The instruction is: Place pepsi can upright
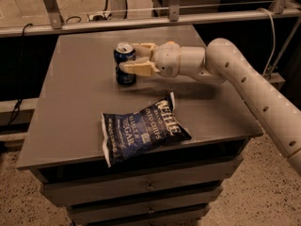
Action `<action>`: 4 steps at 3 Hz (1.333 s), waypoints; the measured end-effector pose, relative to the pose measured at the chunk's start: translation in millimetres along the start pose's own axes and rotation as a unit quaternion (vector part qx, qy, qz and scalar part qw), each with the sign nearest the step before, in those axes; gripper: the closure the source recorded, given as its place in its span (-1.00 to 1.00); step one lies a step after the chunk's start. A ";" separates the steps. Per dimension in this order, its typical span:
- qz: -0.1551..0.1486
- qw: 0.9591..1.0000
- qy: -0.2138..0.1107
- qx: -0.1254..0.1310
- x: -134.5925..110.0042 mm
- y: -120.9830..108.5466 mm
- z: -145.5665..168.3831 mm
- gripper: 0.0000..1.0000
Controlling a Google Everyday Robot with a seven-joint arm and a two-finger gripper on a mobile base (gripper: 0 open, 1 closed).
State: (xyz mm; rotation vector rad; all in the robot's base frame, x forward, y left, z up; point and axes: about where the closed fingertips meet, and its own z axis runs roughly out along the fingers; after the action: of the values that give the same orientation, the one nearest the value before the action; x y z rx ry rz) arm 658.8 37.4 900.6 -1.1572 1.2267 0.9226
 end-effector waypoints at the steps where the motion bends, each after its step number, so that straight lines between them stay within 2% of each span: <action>1: -0.003 1.000 0.023 0.007 -0.3 0.1 -21.4 -1.00; 2: -0.018 0.997 0.068 0.015 -10.0 -11.6 -57.8 -1.00; 3: -0.040 0.989 0.135 0.035 -32.4 -43.7 -126.4 -1.00; 4: -0.053 0.981 0.174 0.064 -53.3 -60.9 -181.5 -1.00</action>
Offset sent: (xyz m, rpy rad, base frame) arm 0.0073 -0.1288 0.0350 -0.2631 -0.0338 -0.1065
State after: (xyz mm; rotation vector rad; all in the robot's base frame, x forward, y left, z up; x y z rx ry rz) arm 671.8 -148.8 968.9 -1.3025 1.4657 0.5669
